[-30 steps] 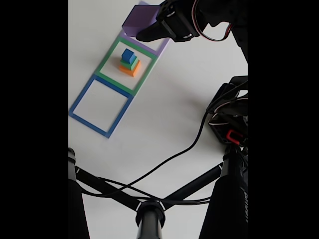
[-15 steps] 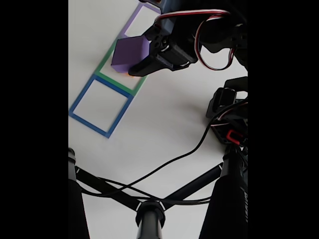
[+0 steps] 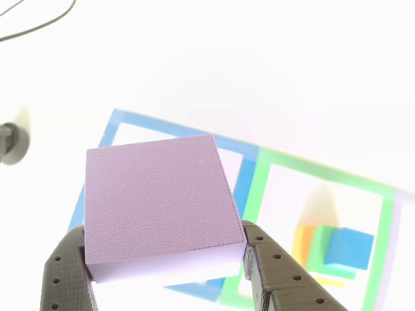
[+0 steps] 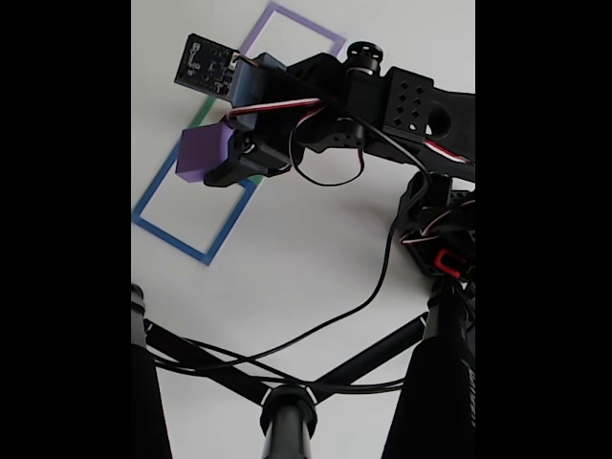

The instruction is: Tower of hanoi

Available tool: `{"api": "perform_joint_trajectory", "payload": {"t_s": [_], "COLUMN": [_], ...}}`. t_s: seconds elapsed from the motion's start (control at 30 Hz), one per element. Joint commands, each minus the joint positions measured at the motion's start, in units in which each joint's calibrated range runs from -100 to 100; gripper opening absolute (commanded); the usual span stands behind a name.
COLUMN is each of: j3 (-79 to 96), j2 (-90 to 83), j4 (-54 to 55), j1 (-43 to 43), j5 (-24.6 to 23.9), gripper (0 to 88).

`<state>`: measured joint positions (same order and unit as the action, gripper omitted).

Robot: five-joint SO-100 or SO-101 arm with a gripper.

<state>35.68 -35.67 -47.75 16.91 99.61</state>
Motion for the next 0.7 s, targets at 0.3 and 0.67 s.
{"api": "perform_joint_trajectory", "payload": {"t_s": [0.3,0.67], "j3": [29.9,32.6], "j2": [11.7,31.9], "j4": [54.9,81.8], "j1": [1.7,1.5], "j5": [0.4,0.4], "gripper": [12.3,12.0]}}
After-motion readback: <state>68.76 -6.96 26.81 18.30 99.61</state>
